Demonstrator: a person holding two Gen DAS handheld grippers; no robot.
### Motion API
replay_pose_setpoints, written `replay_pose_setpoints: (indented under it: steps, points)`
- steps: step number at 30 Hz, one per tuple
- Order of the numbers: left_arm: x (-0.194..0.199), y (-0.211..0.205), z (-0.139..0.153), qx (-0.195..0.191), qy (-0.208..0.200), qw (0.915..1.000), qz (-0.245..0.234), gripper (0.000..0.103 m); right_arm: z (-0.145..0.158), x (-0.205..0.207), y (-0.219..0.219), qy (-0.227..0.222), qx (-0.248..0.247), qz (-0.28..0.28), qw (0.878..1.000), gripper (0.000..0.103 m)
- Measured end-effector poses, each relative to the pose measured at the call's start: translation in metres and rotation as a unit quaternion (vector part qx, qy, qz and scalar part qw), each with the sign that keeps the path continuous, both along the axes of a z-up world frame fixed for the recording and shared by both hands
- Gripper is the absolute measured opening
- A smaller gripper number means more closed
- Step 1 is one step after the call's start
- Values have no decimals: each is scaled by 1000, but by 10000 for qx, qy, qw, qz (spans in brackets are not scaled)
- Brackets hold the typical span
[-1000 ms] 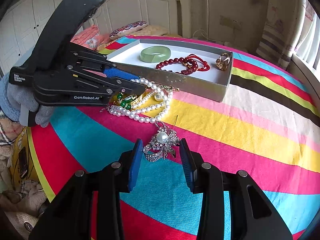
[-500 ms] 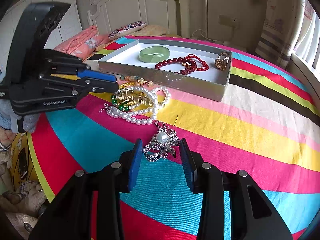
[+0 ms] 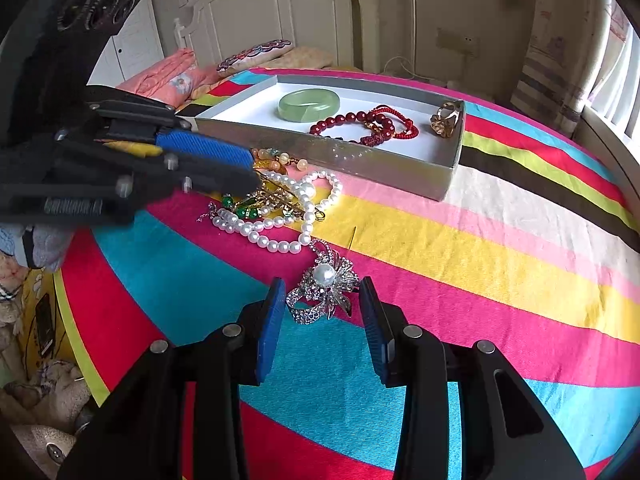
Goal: Organize jewelry
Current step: 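Carry the pearl necklace toward the tray with the left gripper while the right gripper grasps the silver brooch, then lower the pearl necklace into the tray with the left gripper while the right gripper releases the brooch there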
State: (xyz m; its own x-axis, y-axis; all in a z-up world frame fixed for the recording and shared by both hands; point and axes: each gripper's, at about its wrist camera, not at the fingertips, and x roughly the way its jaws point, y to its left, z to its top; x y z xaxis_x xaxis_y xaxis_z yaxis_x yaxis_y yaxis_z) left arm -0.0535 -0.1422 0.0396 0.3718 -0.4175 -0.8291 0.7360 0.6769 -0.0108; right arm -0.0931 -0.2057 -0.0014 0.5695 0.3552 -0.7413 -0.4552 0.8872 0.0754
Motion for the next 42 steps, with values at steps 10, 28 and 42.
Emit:
replay_pose_setpoints:
  steps: [10,28,42]
  points:
    - [16,-8,-30,100,-93,9991,398,38,8,-16,-35,-167,356,-395,9984,37]
    - [18,88,123,-2413,-308,9643,1048,6,71,-22,-43,-1000,928,-586,9889,37]
    - [-3,107,215,-2643,-1088,9532,989,7,153,-17,-22,-1808,882,-402,9787,37]
